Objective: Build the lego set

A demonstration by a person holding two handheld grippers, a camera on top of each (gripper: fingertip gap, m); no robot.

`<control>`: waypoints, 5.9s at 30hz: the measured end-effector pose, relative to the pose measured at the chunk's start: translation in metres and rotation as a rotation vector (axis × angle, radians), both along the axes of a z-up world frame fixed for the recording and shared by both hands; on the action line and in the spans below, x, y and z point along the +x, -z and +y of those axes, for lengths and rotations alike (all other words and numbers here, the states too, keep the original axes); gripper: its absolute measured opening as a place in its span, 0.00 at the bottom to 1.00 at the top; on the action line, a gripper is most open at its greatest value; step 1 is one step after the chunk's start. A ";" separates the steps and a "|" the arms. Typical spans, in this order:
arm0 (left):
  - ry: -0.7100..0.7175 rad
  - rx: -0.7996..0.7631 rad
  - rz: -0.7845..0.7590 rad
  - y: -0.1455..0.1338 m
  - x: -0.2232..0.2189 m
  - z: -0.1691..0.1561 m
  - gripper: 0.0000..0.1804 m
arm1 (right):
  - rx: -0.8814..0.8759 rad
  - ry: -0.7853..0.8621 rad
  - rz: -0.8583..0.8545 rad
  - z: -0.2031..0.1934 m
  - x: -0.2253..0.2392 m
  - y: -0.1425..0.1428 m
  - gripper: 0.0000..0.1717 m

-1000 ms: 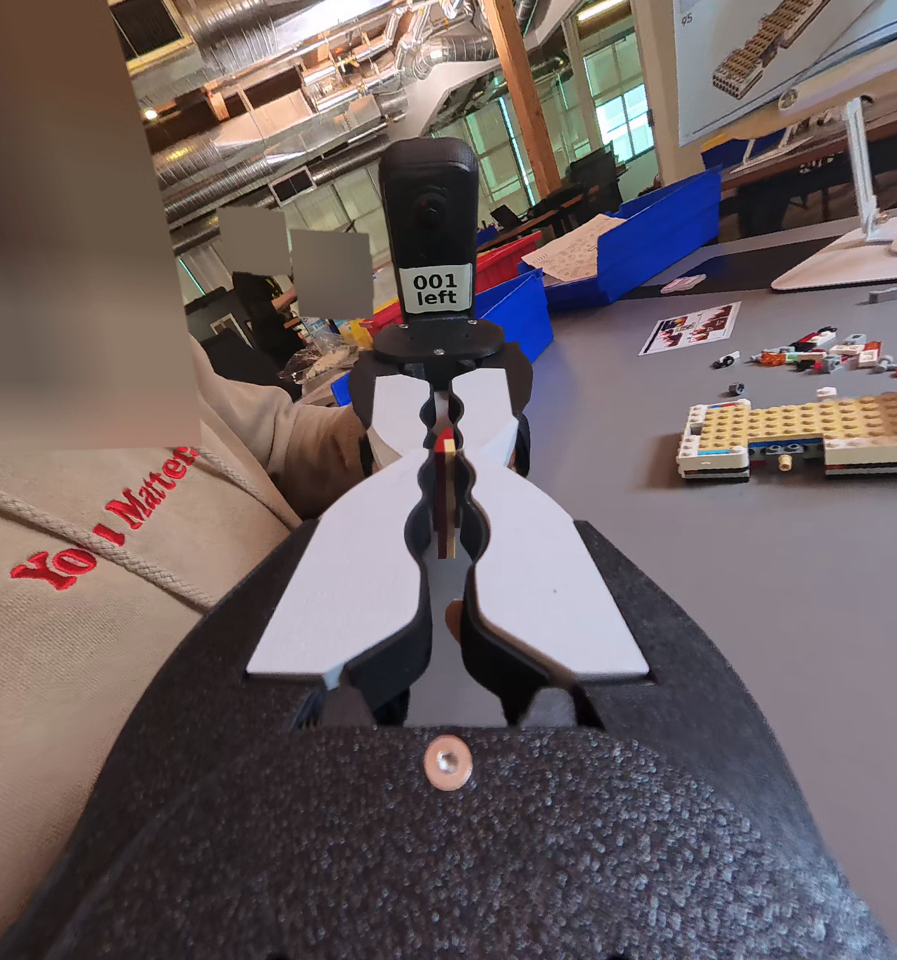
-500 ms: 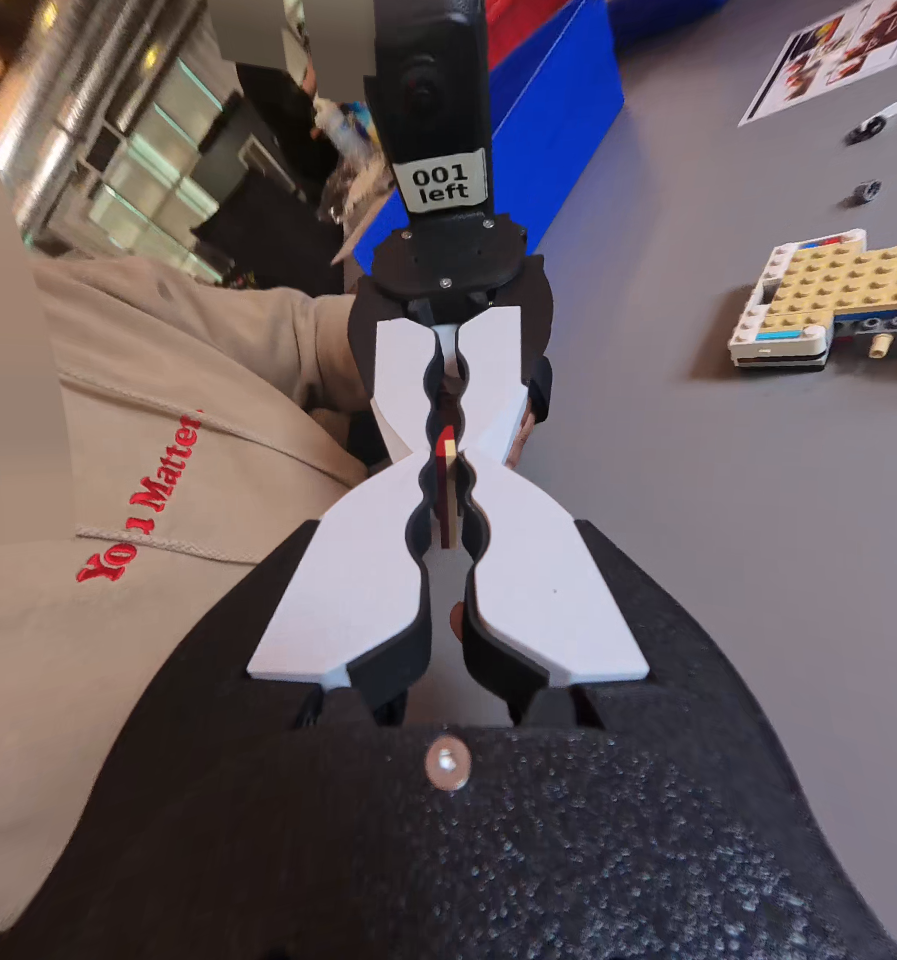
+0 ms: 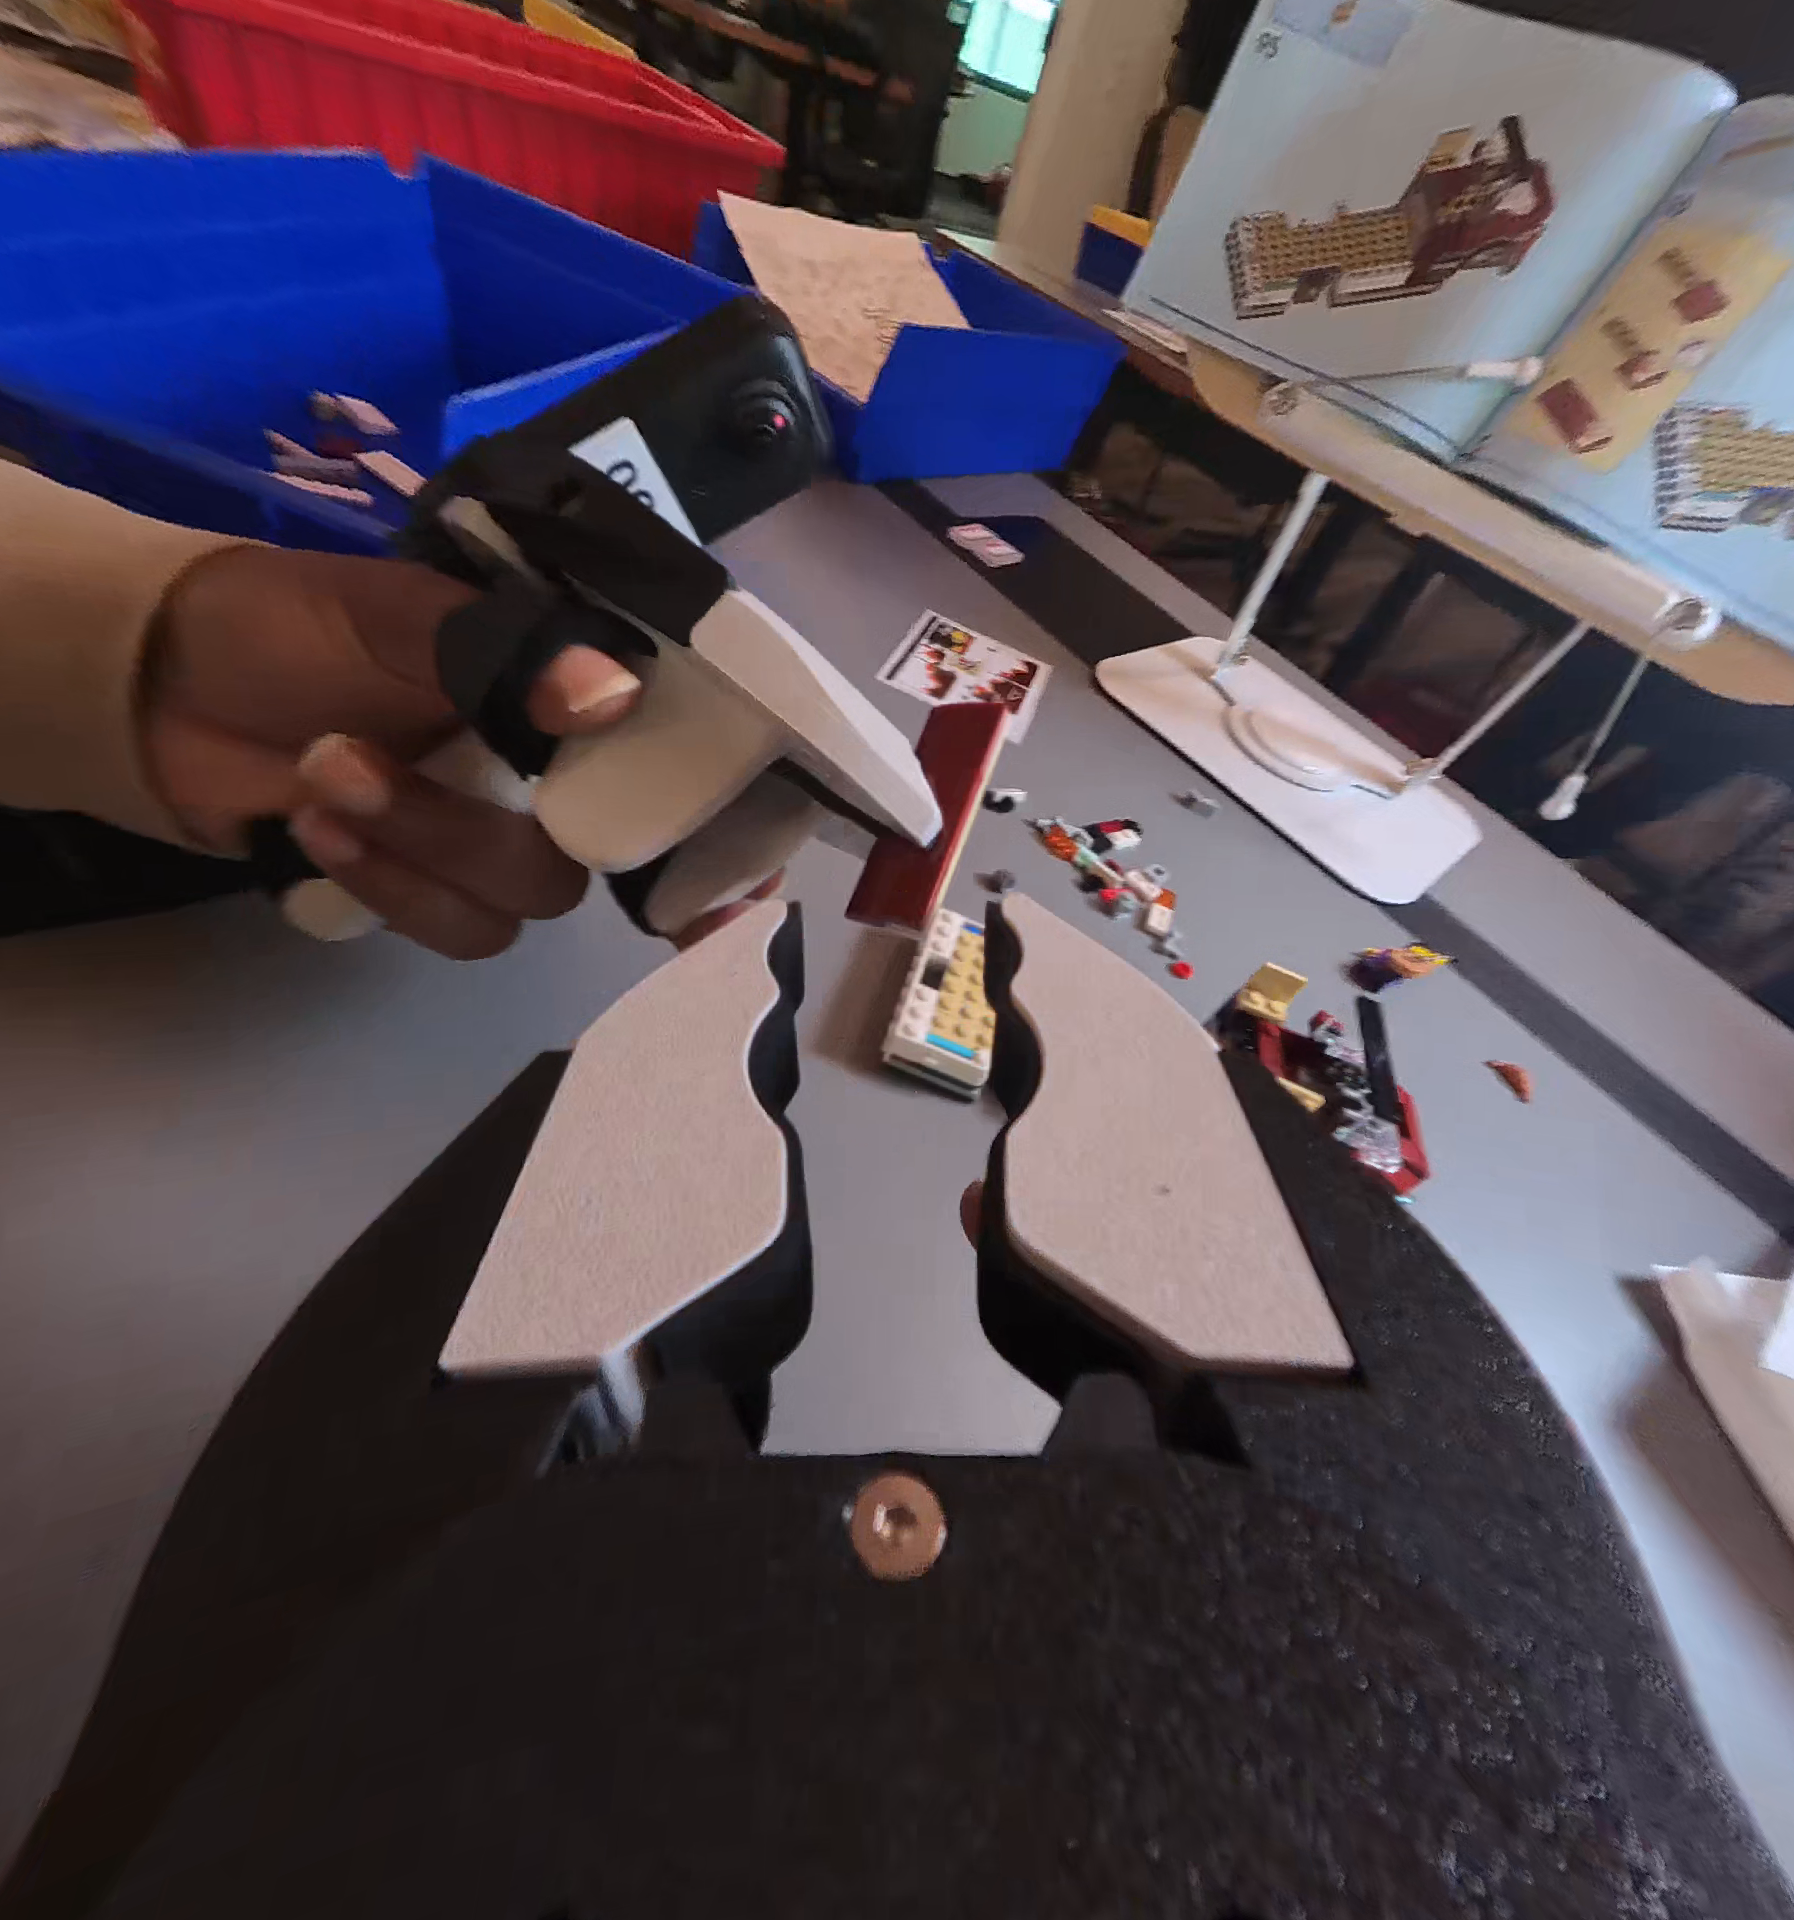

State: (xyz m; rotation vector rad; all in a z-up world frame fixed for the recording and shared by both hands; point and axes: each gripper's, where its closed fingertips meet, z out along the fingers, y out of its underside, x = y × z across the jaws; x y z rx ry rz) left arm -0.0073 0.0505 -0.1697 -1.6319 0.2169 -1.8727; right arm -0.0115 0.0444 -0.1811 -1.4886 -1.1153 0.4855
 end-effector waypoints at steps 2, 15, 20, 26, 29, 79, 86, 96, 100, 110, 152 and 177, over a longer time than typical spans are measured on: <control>-0.015 -0.018 -0.006 0.001 -0.001 -0.001 0.03 | 0.057 0.023 0.010 0.004 -0.004 -0.005 0.15; -0.046 -0.102 -0.053 0.007 -0.013 0.007 0.03 | 0.097 0.014 -0.067 0.012 -0.014 -0.003 0.09; -0.057 -0.096 -0.057 0.005 -0.014 0.008 0.03 | 0.088 0.005 -0.083 0.011 -0.014 0.001 0.13; -0.049 -0.095 -0.057 0.005 -0.012 0.007 0.03 | 0.091 0.004 -0.093 0.010 -0.015 0.003 0.11; -0.047 -0.103 -0.059 0.006 -0.012 0.007 0.03 | 0.092 0.009 -0.097 0.010 -0.015 0.004 0.10; -0.327 0.417 0.813 0.063 -0.051 0.045 0.08 | -0.367 -0.244 -0.401 -0.001 0.010 0.096 0.10; -0.349 0.477 0.939 0.075 -0.057 0.050 0.07 | -0.317 -0.233 -0.489 0.024 0.010 0.104 0.12; -0.428 0.527 1.002 0.073 -0.068 0.060 0.07 | -0.265 -0.104 -0.353 0.047 0.009 0.085 0.20; -0.489 0.573 0.992 0.061 -0.073 0.061 0.00 | -0.212 -0.041 -0.289 0.056 0.004 0.070 0.22; -0.748 0.650 0.989 -0.011 -0.083 0.097 0.00 | 0.038 0.209 -0.004 0.105 -0.023 -0.032 0.00; -0.944 0.638 1.331 0.002 -0.107 0.073 0.00 | -0.084 0.319 0.091 0.069 0.009 -0.013 0.02; -0.740 0.407 1.164 0.085 -0.060 -0.050 0.00 | -0.307 0.450 0.036 -0.034 0.039 0.075 0.00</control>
